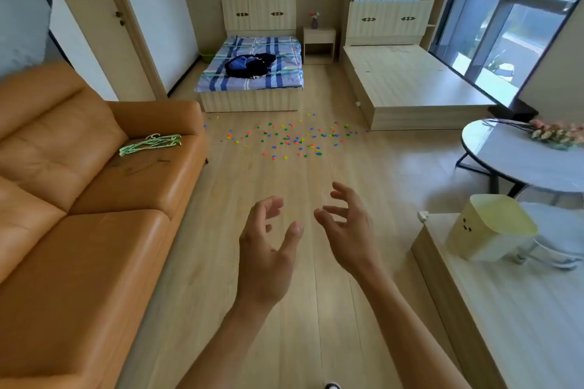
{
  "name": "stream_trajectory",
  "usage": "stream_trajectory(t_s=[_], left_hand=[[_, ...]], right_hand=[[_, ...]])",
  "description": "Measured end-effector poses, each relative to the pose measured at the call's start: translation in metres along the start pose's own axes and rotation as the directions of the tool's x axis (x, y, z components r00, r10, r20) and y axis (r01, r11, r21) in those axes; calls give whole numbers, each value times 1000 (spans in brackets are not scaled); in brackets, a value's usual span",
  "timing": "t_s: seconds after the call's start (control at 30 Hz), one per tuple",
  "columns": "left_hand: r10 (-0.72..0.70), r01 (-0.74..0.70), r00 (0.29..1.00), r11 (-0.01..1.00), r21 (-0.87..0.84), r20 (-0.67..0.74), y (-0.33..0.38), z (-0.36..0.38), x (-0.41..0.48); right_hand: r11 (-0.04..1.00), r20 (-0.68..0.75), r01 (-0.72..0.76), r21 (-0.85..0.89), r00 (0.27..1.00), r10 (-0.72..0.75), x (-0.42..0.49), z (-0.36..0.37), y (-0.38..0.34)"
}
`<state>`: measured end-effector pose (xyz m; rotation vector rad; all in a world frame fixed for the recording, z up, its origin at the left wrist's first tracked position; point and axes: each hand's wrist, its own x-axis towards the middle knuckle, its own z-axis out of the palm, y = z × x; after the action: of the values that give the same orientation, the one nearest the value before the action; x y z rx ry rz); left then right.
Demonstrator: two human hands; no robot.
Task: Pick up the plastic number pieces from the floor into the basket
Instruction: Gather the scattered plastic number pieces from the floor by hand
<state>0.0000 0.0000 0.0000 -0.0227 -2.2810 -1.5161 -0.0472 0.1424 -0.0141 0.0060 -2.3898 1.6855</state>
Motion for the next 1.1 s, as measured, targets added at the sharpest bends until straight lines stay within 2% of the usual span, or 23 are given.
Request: stream_trajectory(t_s=[0.13,0.5,0.7,1.1], left_hand=[[-92,86,992,993,-75,-83,3,28,44],[-163,156,984,983,-101,-72,-15,107,156],[-173,165,983,979,-120,-56,-55,131,242],[-193,188,981,969,-158,-15,-135,151,474]], right_hand=[[999,39,-21,40,999,20,56,-9,4],[998,98,-47,31,994,44,193,-21,32],[998,126,-57,-5,990,57,283,12,50],[996,134,-49,-74,989,59,509,107,55]])
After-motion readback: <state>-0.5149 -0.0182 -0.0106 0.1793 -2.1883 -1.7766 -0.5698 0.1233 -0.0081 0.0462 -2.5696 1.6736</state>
